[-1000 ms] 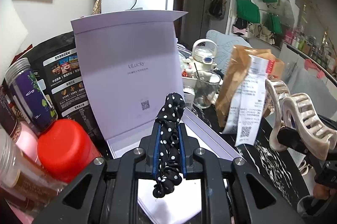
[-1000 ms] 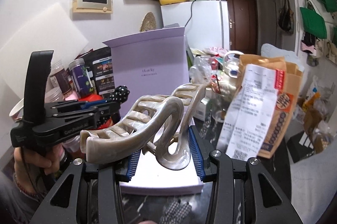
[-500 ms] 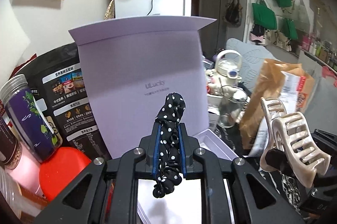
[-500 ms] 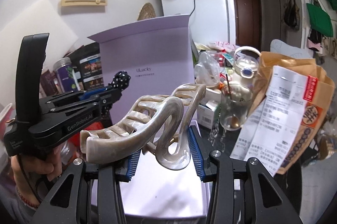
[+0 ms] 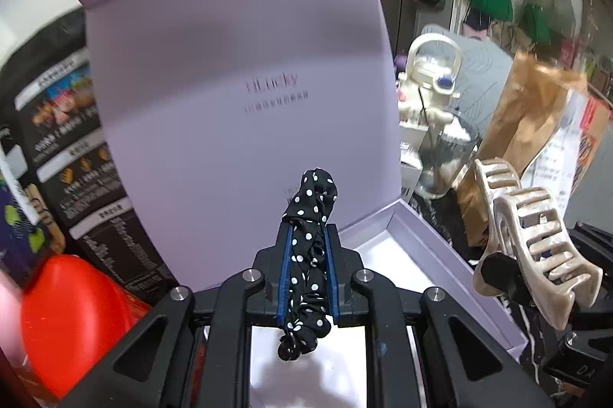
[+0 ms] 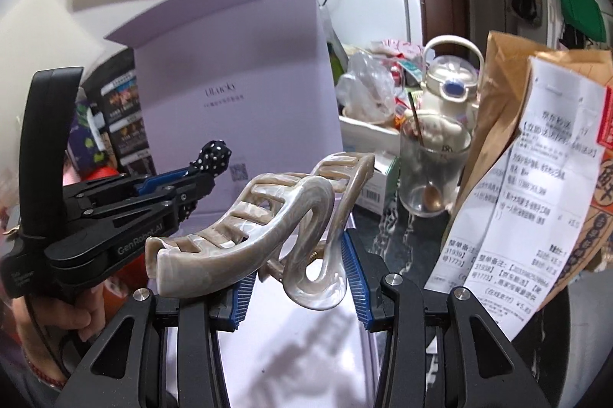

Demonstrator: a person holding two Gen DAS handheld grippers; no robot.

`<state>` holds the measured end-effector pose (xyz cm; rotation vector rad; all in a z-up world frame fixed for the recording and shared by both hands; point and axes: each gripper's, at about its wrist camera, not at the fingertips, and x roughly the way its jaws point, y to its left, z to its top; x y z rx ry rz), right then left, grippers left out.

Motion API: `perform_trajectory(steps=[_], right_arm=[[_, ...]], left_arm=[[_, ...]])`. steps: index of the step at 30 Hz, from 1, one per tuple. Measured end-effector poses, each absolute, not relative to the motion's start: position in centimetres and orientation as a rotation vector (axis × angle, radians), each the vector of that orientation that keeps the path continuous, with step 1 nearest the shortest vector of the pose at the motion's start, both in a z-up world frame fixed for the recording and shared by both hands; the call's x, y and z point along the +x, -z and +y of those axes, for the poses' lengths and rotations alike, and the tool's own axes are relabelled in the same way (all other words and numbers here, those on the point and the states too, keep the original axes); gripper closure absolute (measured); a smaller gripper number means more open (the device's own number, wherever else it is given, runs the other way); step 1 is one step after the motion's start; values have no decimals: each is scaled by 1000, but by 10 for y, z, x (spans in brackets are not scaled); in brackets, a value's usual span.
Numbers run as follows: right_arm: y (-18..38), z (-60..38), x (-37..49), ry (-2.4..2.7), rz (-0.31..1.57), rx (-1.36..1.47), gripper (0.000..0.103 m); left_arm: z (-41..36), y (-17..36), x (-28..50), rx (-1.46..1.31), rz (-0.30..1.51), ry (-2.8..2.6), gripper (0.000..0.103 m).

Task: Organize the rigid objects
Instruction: 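Carry the scrunchie and claw clip with both tools over the lilac box, then open the right tool to drop the claw clip while the left tool releases the scrunchie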

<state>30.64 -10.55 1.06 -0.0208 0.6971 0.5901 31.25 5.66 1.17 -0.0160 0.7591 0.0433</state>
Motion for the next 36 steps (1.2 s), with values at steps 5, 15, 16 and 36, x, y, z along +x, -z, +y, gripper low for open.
perform_trajectory(steps=[5, 15, 16, 36], right_arm=[[5, -101, 314, -589, 730, -32, 60], [30, -89, 325, -611, 804, -53, 60], [33, -89, 326, -608, 811, -58, 60], [54, -86, 341, -556, 892, -77, 57]], left_arm=[[54, 3, 323, -12, 802, -50, 87], [55, 28, 335, -23, 893, -43, 87], [54, 29, 338, -24, 899, -42, 87], [47, 38, 345, -52, 956, -44, 87]])
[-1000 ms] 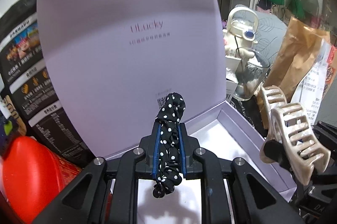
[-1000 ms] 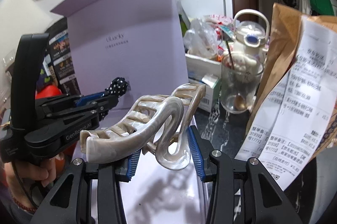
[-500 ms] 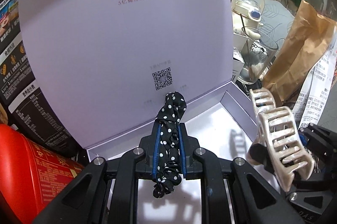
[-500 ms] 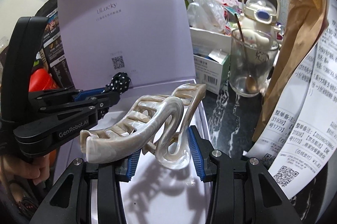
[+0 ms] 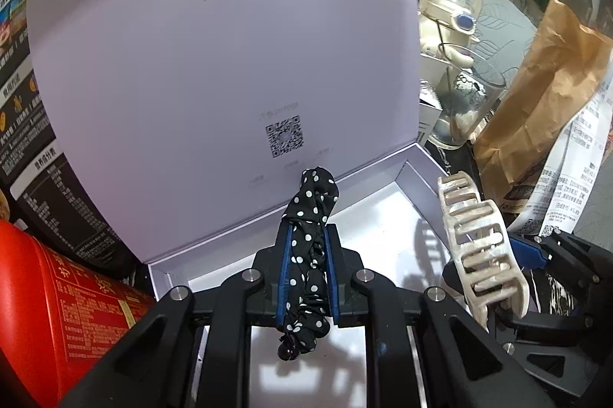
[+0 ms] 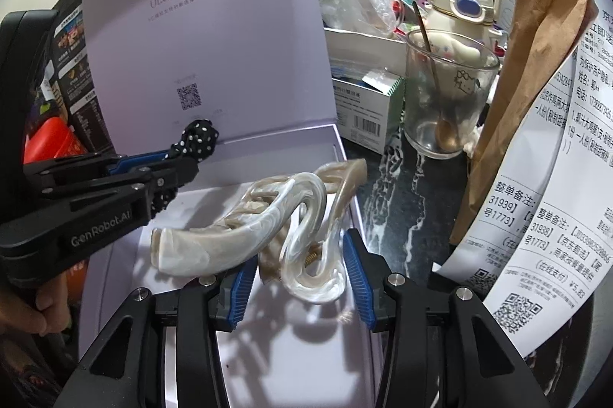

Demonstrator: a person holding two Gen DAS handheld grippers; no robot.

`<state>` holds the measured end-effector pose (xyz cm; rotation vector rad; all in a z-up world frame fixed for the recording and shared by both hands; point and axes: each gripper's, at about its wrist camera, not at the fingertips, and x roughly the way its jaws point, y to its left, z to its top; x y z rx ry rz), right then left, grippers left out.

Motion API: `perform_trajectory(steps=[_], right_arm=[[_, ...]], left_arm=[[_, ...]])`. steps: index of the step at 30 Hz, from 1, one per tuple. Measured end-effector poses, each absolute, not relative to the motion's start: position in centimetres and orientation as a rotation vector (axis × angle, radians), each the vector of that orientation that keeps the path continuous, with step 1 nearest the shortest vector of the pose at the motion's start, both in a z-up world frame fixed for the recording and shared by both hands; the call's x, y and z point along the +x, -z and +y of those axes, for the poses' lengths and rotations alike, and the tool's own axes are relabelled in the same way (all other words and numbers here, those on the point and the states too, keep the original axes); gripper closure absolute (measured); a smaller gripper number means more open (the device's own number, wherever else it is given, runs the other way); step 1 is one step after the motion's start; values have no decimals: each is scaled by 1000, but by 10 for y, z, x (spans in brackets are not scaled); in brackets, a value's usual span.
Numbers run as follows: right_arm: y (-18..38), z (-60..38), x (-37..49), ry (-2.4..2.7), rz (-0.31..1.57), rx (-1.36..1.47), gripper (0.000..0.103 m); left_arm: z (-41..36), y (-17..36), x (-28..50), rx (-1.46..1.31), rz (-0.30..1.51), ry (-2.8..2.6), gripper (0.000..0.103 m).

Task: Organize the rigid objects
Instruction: 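Open the right tool to drop the claw clip while the left tool releases the scrunchie, then withdraw both open tools from the box back toward the table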

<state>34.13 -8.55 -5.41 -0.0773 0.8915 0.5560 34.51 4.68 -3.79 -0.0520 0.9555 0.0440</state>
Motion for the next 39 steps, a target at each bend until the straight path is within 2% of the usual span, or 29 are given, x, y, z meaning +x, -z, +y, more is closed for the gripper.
perform_trajectory(steps=[2, 8, 19, 39], right_arm=[[56, -86, 342, -562, 900, -75, 49], [59, -85, 340, -590, 909, -64, 35], [43, -87, 330, -559, 878, -91, 32], [-3, -104, 296, -549, 767, -74, 31]], left_arm=[[49, 39, 344, -50, 967, -41, 87], [48, 43, 347, -33, 998, -57, 84], [50, 41, 343, -26, 994, -93, 82], [56, 4, 307, -65, 906, -83, 82]])
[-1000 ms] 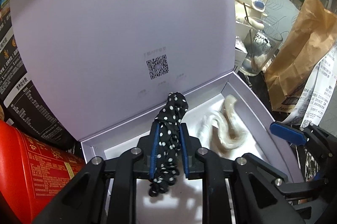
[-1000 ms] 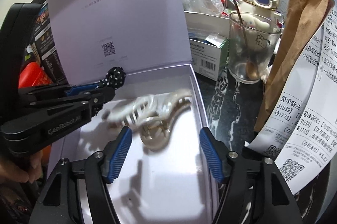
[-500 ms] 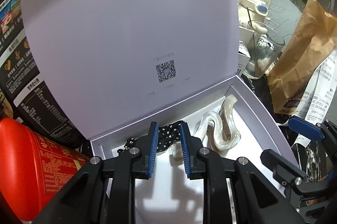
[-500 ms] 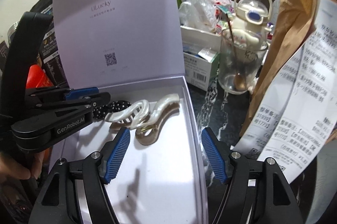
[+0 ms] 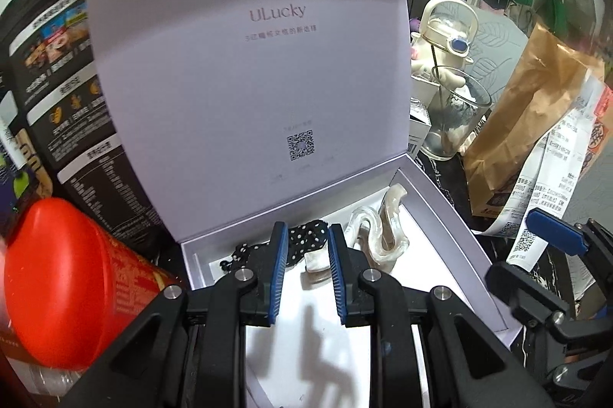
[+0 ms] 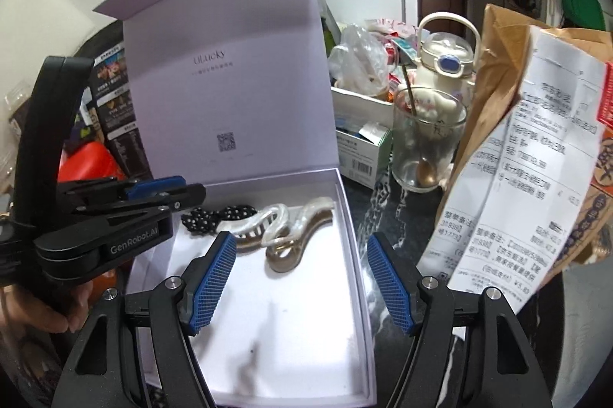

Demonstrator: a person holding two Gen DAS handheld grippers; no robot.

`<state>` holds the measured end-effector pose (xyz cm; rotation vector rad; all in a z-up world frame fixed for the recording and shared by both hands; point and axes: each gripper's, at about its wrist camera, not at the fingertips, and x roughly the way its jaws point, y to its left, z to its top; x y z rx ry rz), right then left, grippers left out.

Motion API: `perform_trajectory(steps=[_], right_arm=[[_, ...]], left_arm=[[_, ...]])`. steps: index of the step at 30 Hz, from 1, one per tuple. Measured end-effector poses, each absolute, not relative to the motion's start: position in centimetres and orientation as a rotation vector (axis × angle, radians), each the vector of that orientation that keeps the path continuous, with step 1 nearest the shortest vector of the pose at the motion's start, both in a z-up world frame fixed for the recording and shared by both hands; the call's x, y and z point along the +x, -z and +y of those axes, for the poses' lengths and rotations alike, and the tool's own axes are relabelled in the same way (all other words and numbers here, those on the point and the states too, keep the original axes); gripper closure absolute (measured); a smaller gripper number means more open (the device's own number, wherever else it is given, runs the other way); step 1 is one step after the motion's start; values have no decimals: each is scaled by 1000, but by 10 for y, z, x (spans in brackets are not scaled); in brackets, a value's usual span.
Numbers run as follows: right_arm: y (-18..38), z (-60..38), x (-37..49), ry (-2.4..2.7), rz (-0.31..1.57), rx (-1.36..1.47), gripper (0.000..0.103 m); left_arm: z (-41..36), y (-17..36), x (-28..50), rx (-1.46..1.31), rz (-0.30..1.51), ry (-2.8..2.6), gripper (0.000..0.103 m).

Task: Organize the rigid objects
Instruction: 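Withdraw both open tools from the box back toward the table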

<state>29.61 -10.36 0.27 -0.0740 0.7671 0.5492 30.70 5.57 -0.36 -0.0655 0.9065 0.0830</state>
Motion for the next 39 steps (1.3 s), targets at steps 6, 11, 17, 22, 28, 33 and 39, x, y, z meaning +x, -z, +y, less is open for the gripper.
perform_trajectory(steps=[6, 11, 17, 22, 28, 33, 39], right_arm=[[-15, -111, 278, -528, 740, -87, 31], [-27, -119, 260, -527, 708, -92, 27], [-35, -126, 239, -517, 685, -103, 24], [-41, -132, 221, -501, 674, -111, 24], [-52, -139, 197, -490, 651, -101, 22], [-57, -145, 177, -487, 630, -102, 21], [-65, -152, 149, -491, 594, -107, 20]], left_arm=[[54, -11, 289, -73, 876, -86, 82], [52, -22, 273, -56, 855, -79, 82], [42, -28, 254, -40, 854, -58, 82], [36, -37, 237, -20, 835, -69, 82], [30, -53, 210, -20, 769, -44, 0], [25, -65, 188, 2, 740, -41, 0], [18, -76, 158, 34, 704, -29, 0]])
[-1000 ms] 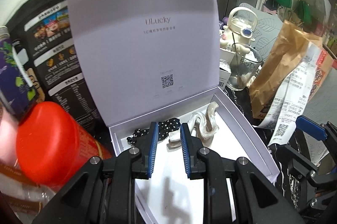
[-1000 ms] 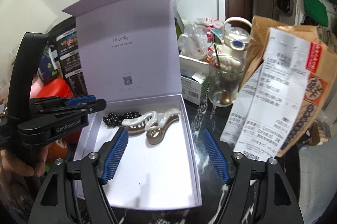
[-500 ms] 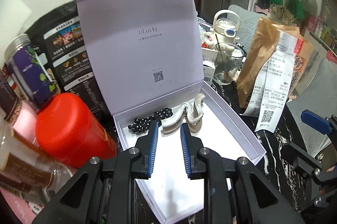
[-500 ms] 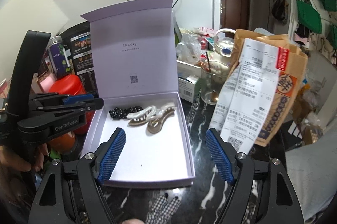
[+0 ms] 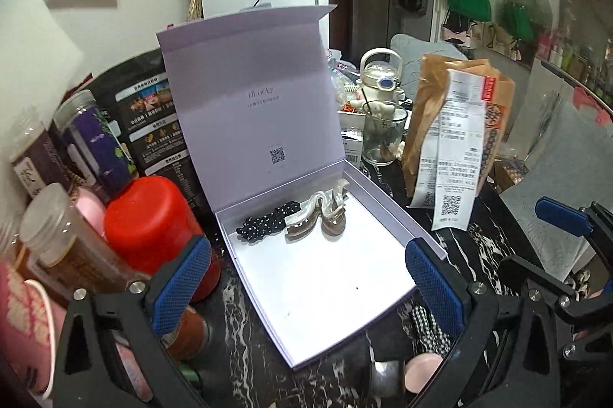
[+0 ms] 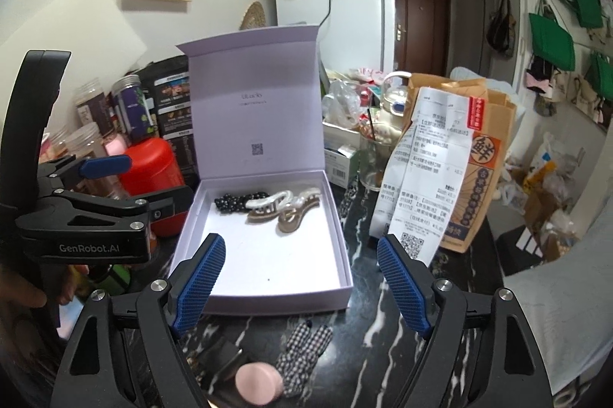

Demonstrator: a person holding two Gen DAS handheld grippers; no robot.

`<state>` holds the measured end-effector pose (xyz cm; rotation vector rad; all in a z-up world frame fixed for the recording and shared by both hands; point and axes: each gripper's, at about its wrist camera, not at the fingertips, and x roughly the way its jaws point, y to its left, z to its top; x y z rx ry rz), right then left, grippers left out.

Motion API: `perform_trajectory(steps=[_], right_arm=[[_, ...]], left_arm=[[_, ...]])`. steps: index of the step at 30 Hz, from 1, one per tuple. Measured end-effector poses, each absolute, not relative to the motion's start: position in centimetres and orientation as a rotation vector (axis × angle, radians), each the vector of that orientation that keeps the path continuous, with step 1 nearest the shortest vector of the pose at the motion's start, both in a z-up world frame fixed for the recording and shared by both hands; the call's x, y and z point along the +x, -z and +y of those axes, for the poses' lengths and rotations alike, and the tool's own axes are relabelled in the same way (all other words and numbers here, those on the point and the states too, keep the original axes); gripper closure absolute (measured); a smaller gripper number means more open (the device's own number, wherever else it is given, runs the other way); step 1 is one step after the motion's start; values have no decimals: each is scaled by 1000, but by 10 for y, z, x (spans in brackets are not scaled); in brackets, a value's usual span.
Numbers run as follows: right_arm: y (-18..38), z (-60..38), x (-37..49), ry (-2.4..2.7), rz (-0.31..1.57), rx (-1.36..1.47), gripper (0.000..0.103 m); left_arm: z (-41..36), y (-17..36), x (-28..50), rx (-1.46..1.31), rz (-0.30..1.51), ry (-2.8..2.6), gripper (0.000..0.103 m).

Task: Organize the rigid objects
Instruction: 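Withdraw both open tools from the box back toward the table, then grasp the gold rectangular case with the right tool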

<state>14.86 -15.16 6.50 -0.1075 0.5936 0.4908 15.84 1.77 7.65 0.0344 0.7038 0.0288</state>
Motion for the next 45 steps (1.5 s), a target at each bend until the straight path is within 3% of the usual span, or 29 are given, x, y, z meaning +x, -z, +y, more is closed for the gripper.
perform_trajectory(steps=[14, 28, 45], right_arm=[[-75, -157, 92, -485, 543, -123, 15], [-48, -160, 55, -446, 612, -93, 14], [0, -150, 24, -418, 718, -63, 14]], left_arm=[[16, -83, 105, 56, 685, 3, 0], [17, -65, 59, 116, 701, 16, 0], [38, -10, 34, 68, 839, 20, 0]])
